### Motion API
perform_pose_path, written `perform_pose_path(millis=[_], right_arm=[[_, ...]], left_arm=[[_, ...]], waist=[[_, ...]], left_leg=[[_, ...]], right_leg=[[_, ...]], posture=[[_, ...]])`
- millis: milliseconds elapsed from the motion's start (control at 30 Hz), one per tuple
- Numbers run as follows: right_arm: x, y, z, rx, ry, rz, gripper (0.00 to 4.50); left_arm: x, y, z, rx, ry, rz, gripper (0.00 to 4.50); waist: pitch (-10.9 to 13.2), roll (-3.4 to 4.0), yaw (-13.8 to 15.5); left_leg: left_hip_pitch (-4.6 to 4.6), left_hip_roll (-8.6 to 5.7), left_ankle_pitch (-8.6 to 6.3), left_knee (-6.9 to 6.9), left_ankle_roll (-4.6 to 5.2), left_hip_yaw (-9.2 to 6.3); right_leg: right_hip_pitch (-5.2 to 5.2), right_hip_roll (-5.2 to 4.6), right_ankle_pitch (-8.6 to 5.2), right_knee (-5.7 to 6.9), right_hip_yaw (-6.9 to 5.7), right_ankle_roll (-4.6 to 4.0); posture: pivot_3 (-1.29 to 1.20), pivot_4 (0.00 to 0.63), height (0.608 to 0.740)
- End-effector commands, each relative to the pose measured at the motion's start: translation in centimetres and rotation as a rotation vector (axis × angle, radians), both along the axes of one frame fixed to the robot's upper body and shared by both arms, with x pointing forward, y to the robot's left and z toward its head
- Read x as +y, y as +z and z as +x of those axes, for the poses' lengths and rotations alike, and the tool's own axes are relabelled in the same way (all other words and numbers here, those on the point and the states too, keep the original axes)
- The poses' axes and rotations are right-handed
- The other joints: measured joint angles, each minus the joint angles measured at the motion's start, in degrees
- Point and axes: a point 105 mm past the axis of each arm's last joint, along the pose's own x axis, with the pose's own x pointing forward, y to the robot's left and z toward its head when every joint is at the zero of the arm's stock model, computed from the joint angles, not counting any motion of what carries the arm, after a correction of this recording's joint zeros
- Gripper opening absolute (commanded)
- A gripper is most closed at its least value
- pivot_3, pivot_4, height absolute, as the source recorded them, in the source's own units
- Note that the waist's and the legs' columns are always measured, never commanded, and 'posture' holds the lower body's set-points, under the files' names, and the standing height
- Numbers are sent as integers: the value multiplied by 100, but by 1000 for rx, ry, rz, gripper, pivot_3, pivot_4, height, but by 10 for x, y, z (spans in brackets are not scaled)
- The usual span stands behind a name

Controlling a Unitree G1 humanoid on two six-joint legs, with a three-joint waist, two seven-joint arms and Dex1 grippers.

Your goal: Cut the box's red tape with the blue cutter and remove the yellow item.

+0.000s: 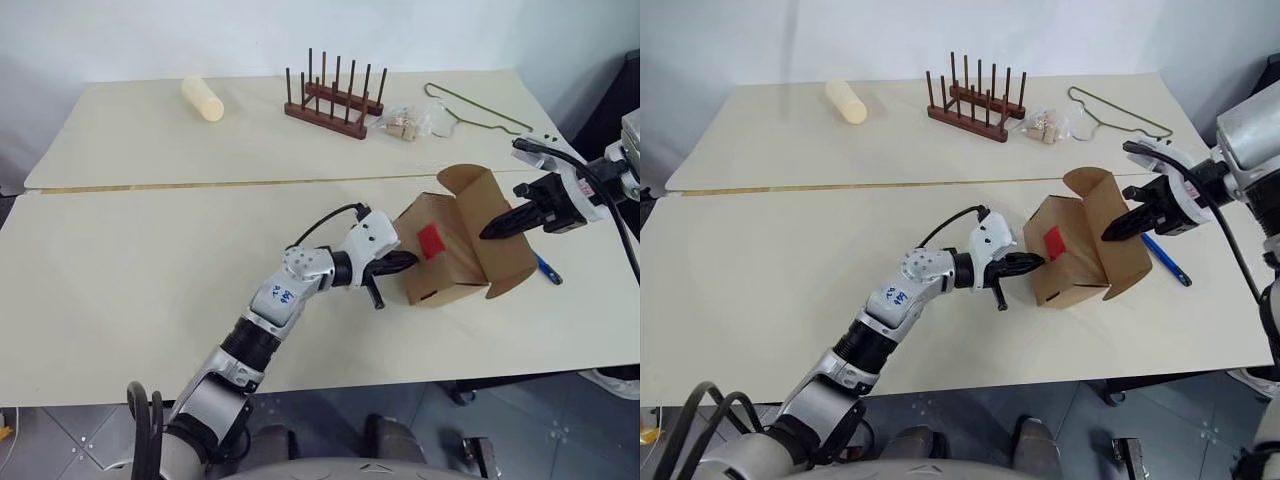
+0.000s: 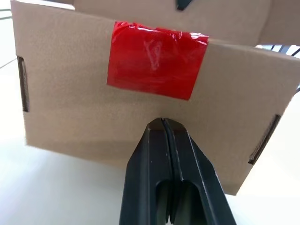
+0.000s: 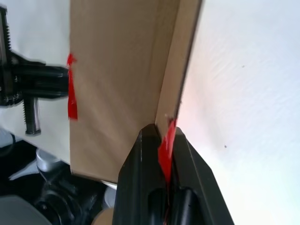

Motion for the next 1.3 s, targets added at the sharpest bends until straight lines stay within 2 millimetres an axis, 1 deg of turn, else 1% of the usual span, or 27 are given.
perform_pose_path(millis=[33, 133, 300, 367, 433, 500, 600, 667, 700, 800, 867, 900, 1000, 1167, 1267, 1300], right_arm=[[21, 6, -10, 28, 116, 11, 48], [24, 5, -10, 44, 127, -5, 48], [26, 1, -5, 61, 107, -45, 48], [27, 0, -4, 60, 104, -58, 48], [28, 1, 0, 48, 91, -69, 48], [27, 2, 3, 31, 74, -79, 48], [26, 3, 7, 11, 51, -92, 48], [24, 4, 11, -3, 24, -97, 48], [24, 4, 12, -7, 14, -97, 48], [20, 2, 17, -18, -23, -109, 48], [16, 0, 20, -25, -53, -108, 48], [16, 0, 20, -29, -58, -107, 48], [19, -1, 21, -36, -52, -97, 48], [21, -1, 20, -50, -39, -92, 48], [21, 0, 19, -61, -34, -90, 48], [22, 1, 19, -66, -30, -88, 48]], left_arm=[[-11, 10, -10, -27, -27, -42, 0], [-10, 6, -8, -10, 6, -46, 0], [-3, 1, -4, 14, 63, -39, 0], [3, -1, -4, 18, 83, -30, 0], [12, 0, -5, 17, 102, -19, 0], [24, 1, -10, 7, 98, 12, 0], [37, 10, -19, -17, 64, 51, 0], [40, 32, -26, -62, 21, 71, 0], [40, 39, -29, -77, 4, 76, 0], [34, 70, -35, -116, -64, 42, 0], [16, 90, -42, -146, -154, 10, 0], [8, 94, -43, -138, -180, -5, 0], [-7, 90, -36, -141, -192, 38, 0], [-32, 80, -30, -113, -222, 41, 0], [-38, 73, -32, -105, -239, 55, 0], [-39, 67, -32, -101, -240, 69, 0]], waist=[[0, 0, 8], [1, -2, 30], [1, -1, 11], [1, -1, 1], [1, -1, -3], [1, -1, -16], [1, -1, -17], [1, -1, -3], [2, -2, 10], [2, -3, 20], [3, -4, 21], [3, -4, 22], [3, -4, -6], [3, -4, -46], [3, -4, -46], [3, -4, -46]], left_leg=[[0, 0, 0, -1, 0, 0], [-7, 0, -2, 4, 3, -2], [-8, 0, -4, 5, 6, -3], [-8, 0, -4, 3, 6, -3], [-7, 0, -4, 2, 6, -3], [-7, 1, -4, 2, 6, -3], [-7, 1, -4, 4, 5, -3], [-8, 1, -4, 7, 5, -2], [-9, 1, -4, 9, 6, -2], [-14, 1, -4, 16, 6, -4], [-14, 1, -4, 16, 6, -3], [-15, 1, -4, 15, 6, -4], [-13, 0, -4, 13, 7, -2], [-10, 1, -4, 5, 6, -1], [-10, 1, -4, 7, 6, -1], [-11, 1, -4, 7, 6, -1]], right_leg=[[-1, 0, 0, -1, -1, 0], [-2, -1, 0, -2, -2, 0], [-2, -1, 0, -2, -2, 0], [-3, -1, 0, -1, -3, 0], [-3, -1, 0, -1, -3, 0], [-3, -1, 0, 0, -3, 0], [-5, -1, 0, 4, -3, -1], [-5, -1, 0, 4, -2, -1], [-4, -1, 0, 5, -2, -1], [-3, -2, 0, 5, -3, 0], [-3, -1, 1, 4, -3, 0], [-4, -1, 1, 5, -5, 0], [-3, 0, 1, 3, -6, 0], [-6, 1, 0, 4, -8, 0], [-5, 1, 0, 3, -8, 0], [-5, 1, 1, 3, -8, 0]], posture=[[0, 150, 740], [0, 150, 740], [0, 150, 740], [0, 150, 740], [0, 150, 740], [0, 150, 740], [0, 150, 740], [0, 150, 740], [0, 150, 740], [0, 150, 740], [0, 150, 740], [0, 150, 740], [0, 150, 740], [0, 150, 740], [0, 150, 740], [0, 150, 740]])
